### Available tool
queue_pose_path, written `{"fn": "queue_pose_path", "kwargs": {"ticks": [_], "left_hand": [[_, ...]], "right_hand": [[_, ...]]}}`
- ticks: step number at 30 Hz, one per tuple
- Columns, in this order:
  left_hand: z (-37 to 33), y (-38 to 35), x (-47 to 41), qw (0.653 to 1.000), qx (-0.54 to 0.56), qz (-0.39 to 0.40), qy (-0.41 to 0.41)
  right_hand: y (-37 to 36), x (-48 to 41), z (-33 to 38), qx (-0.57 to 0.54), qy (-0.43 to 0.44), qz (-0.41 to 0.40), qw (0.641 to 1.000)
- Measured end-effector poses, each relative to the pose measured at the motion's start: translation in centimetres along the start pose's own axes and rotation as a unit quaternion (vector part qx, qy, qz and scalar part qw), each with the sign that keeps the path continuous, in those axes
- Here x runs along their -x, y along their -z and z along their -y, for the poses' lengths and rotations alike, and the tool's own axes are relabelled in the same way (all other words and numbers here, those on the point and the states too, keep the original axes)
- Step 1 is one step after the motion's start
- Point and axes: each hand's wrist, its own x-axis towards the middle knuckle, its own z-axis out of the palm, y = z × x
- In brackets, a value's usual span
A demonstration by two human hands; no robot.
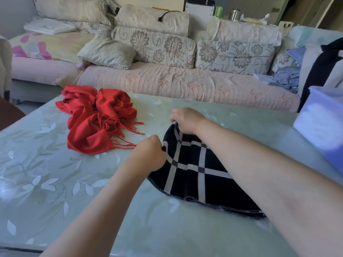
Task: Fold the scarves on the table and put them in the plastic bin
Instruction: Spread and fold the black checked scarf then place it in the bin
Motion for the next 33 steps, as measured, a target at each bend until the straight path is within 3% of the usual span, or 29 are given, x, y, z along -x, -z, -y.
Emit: {"fn": "queue_pose_path", "kwargs": {"ticks": [3, 7, 13, 19, 22, 25, 28, 30, 33], "left_hand": [[-3.6, 0.4, 0.7, 0.995, 0.096, 0.004, -0.017], [-8.9, -1.5, 1.8, 0.979, 0.17, 0.07, -0.092], [-15.3, -7.5, 2.5, 0.963, 0.148, 0.14, -0.178], [-17.2, -12.1, 3.0, 0.946, 0.105, 0.232, -0.2], [-17.0, -12.0, 2.6, 0.952, 0.134, 0.151, -0.232], [-14.8, -12.3, 1.3, 0.948, -0.025, 0.013, -0.316], [-12.0, -13.0, 0.8, 0.949, -0.164, 0.044, -0.266], [-11.2, -13.1, 0.9, 0.957, -0.163, 0.077, -0.229], [-11.1, -12.8, 0.9, 0.961, -0.168, 0.091, -0.202]], "right_hand": [[0.5, 3.8, -3.6, -0.082, -0.052, -0.072, 0.993], [0.2, 9.4, -8.4, -0.153, -0.113, -0.13, 0.973], [-2.6, 16.0, -13.5, -0.191, -0.182, -0.127, 0.956], [-7.5, 19.9, -15.1, -0.214, -0.213, -0.042, 0.952], [-8.9, 20.6, -14.9, -0.272, -0.225, -0.048, 0.934], [-7.9, 20.2, -14.5, -0.347, -0.286, -0.078, 0.89], [-7.0, 19.6, -13.2, -0.382, -0.291, -0.066, 0.875], [-7.2, 19.4, -12.0, -0.358, -0.259, -0.038, 0.896], [-7.2, 18.4, -11.2, -0.325, -0.239, -0.071, 0.912]]}}
